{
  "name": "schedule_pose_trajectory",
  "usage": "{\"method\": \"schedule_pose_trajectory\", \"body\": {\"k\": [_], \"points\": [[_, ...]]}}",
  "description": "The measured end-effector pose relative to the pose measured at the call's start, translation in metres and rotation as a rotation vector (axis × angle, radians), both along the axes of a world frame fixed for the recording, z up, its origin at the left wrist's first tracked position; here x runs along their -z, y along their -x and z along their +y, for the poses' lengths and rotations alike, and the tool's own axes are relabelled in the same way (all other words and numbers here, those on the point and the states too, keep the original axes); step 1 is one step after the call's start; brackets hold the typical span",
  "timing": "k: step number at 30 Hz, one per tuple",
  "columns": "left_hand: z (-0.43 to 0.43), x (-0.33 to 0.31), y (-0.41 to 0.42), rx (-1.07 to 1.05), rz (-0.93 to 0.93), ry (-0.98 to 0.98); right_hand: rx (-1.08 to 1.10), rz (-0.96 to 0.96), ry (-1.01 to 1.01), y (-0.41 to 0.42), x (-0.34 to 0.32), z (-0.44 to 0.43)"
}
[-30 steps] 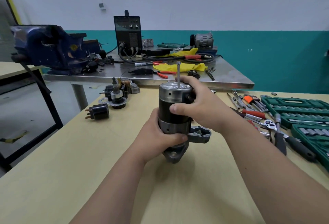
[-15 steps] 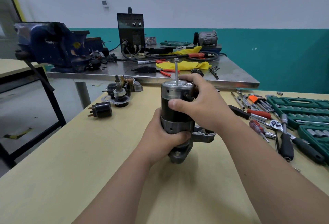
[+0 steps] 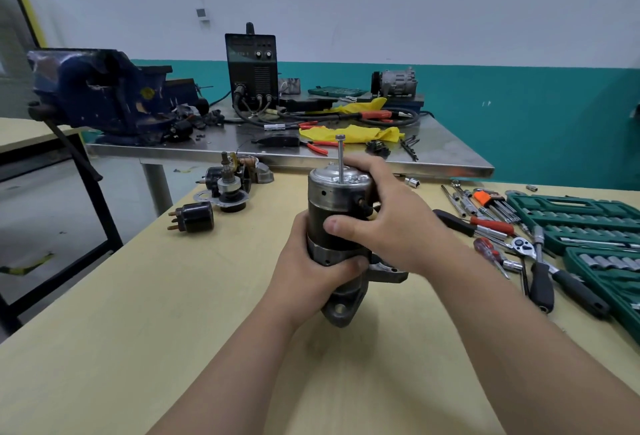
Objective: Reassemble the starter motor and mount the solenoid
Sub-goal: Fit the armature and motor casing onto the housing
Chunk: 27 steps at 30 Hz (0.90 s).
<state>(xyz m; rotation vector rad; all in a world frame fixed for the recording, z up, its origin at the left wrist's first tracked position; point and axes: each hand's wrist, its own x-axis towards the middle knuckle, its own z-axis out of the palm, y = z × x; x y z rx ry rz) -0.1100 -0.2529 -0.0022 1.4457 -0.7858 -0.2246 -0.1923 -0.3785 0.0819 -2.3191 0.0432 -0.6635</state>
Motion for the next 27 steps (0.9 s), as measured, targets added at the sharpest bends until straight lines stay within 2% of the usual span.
{"method": "schedule_pose_trajectory", "body": {"k": [2, 5, 8, 12, 14, 17, 20, 24, 27], "points": [[-0.001, -0.001, 0.002, -0.032, -0.012, 0.001, -0.005, -0.022, 0.06, 0.002, -0.016, -0.002], [-0.001, -0.001, 0.003, -0.027, -0.035, -0.011, -0.01, -0.199, 0.109, -0.001, -0.04, 0.003], [0.0, -0.002, 0.005, -0.02, -0.048, -0.013, -0.003, -0.257, 0.199, -0.004, -0.05, 0.009], [-0.002, -0.004, 0.007, -0.042, -0.042, -0.01, 0.168, -0.338, 0.406, 0.0, -0.048, 0.014], [-0.003, -0.003, 0.007, -0.054, -0.036, -0.002, 0.207, -0.288, 0.453, 0.003, -0.043, 0.018], [-0.001, -0.003, 0.008, -0.056, -0.047, -0.001, 0.154, -0.192, 0.442, 0.008, -0.048, 0.018], [0.0, -0.002, 0.008, -0.06, -0.032, 0.007, 0.159, -0.094, 0.534, 0.011, -0.056, 0.02], [0.001, -0.003, 0.009, -0.065, -0.04, 0.008, 0.194, -0.075, 0.608, 0.018, -0.051, 0.028], [0.001, -0.002, 0.011, -0.059, -0.064, -0.009, 0.131, -0.026, 0.566, 0.023, -0.061, 0.024]]}}
